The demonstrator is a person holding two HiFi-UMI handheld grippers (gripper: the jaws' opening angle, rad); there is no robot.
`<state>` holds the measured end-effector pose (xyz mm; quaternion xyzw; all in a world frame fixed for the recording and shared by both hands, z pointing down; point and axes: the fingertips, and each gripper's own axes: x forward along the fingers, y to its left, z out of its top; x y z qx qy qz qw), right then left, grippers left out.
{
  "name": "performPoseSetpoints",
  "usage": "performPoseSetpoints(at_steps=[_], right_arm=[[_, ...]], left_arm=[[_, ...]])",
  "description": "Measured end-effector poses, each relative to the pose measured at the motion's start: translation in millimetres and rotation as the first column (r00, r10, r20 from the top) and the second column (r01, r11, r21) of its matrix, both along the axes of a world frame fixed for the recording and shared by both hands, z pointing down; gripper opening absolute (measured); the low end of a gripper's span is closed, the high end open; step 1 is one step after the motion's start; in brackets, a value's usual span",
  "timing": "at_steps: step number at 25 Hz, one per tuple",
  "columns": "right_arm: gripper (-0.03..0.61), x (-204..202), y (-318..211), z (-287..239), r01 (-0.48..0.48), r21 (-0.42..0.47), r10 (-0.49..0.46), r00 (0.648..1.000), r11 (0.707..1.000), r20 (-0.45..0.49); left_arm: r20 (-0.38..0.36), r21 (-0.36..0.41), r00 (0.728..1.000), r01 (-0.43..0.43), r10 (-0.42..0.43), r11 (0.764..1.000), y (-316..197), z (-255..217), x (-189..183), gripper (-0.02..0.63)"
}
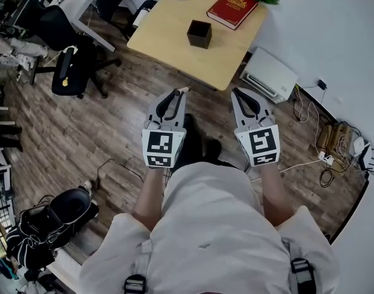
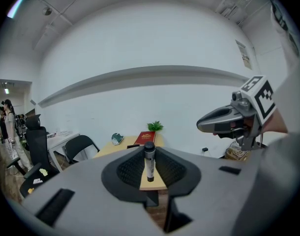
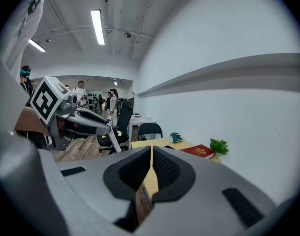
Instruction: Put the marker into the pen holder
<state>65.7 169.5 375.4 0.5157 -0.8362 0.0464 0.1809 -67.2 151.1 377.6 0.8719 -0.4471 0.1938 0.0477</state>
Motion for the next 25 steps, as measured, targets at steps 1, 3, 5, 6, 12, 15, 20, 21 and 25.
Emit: performPoseSetpoints(at_steps=[1, 3, 5, 6, 12, 15, 20, 21, 25], right_arm=[[0.003, -1.6, -4.2, 1.7, 0.002, -0.004, -0.003, 1.0, 1.0, -0.006], [0.003, -5.1, -14.4, 3.2, 0.004, -0.011, -0.004, 1.0, 1.0, -0.013], [0.003, -9.6, -25.8, 2.1, 0.002, -0.014, -0.002, 1.0, 1.0, -0.017], [0.003, -11.9, -31.7, 1.6, 0.001, -0.015, -0.002, 1.0, 1.0, -0.019], [0.003, -22.5, -76.2, 0.5, -0.002, -0.026, 0.001, 0.999, 1.0, -0.036], [0.003, -27.9, -100.2, -2.7, -0.011, -0.022, 0.01, 0.999, 1.0, -0.037], [0.003, -35.2, -137.0, -4.8, -0.041, -0.023, 0.04, 0.998, 0.999, -0.043], [0.003, -36.8, -143.2, -4.7, -0.048, -0.023, 0.047, 0.998, 0.999, -0.045], [0.003, -41.5, -166.1, -3.3, -0.085, -0.021, 0.084, 0.995, 0.996, -0.048]], left_arm=[[0.0, 0.0, 1.0, 0.002, -0.002, 1.0, -4.6, 1.4, -1.7, 0.063], [0.003, 0.0, 1.0, 0.002, -0.002, 1.0, -15.0, 3.0, -5.5, 0.063], [0.001, -0.001, 1.0, -0.002, 0.002, 1.0, -26.2, 3.3, -10.3, 0.063], [-0.002, -0.003, 1.0, -0.004, 0.004, 1.0, -32.2, 3.5, -12.7, 0.063], [-0.016, -0.005, 1.0, -0.027, 0.027, 1.0, -78.4, 4.6, -17.6, 0.063], [-0.025, -0.004, 0.999, -0.043, 0.043, 0.999, -103.5, 3.2, -19.4, 0.063], [-0.044, -0.002, 0.996, -0.076, 0.076, 0.997, -142.2, -0.4, -24.1, 0.063], [-0.048, -0.002, 0.995, -0.083, 0.083, 0.997, -148.3, -0.8, -25.6, 0.063], [-0.063, -0.006, 0.992, -0.112, 0.111, 0.994, -171.6, -1.4, -32.1, 0.063]])
